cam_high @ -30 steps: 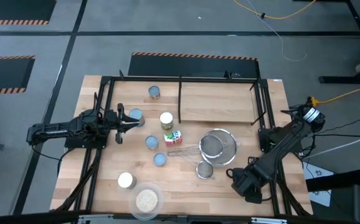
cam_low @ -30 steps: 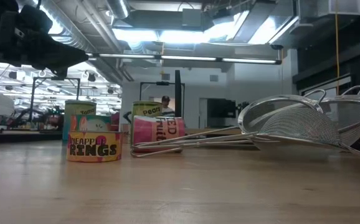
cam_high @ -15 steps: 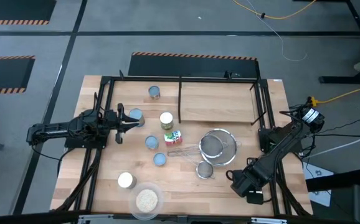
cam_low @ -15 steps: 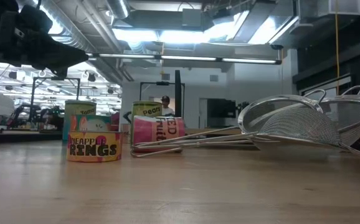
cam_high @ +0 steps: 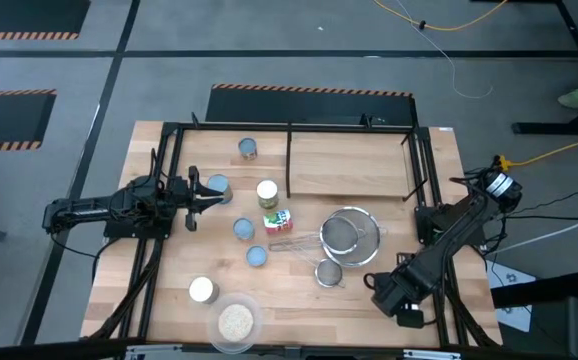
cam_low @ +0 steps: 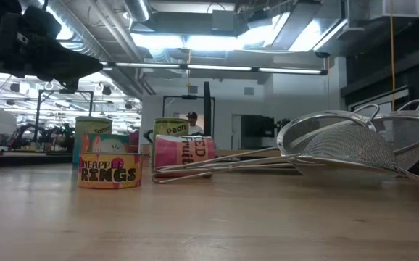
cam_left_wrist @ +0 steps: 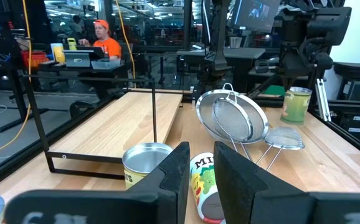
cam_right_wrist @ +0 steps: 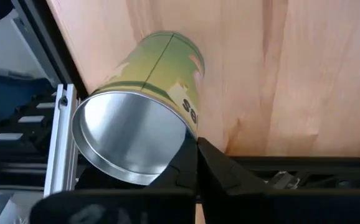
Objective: Pick and place cans onto a shelf
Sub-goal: Put the canned orange on the shelf
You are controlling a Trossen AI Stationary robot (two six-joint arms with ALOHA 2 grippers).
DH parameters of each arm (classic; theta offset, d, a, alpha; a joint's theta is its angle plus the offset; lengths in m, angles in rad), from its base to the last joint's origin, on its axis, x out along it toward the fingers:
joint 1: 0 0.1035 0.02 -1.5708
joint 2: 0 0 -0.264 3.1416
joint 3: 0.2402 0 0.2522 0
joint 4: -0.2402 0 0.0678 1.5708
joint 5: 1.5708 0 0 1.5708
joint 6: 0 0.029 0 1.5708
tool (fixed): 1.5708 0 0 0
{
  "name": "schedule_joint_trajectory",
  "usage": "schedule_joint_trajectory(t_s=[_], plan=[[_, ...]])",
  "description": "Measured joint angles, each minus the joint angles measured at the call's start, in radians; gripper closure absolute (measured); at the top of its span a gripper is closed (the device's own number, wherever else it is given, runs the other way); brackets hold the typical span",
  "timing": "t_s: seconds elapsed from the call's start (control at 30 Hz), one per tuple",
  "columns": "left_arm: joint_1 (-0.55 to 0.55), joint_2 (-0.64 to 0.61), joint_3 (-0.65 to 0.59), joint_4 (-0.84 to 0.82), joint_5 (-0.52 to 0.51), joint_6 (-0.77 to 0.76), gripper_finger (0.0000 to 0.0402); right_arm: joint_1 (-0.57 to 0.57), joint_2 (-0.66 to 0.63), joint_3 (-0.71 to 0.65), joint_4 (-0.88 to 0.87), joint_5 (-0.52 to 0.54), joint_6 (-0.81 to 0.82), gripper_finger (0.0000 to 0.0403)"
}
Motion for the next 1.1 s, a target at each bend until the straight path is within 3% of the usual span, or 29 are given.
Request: schedule_joint_trajectory(t_s=[0.4, 0.73, 1.1], plan=[[0.0, 0.0, 0.0, 0.0, 0.0, 0.0, 0.0335, -0.113, -0.004, 0.177, -0.171, 0.001, -0.166, 0.0401], [0.0, 0.0, 0.0, 0.0, 0.0, 0.0, 0.0335, -0.27, -0.006, 0.423, -0.43, 0.011, -0.439, 0.0401], [0.0, 0.0, 0.0, 0.001, -0.006, 0.031, 0.0335, -0.492, -0.036, 0.511, -0.423, 0.115, -0.777, 0.0401]])
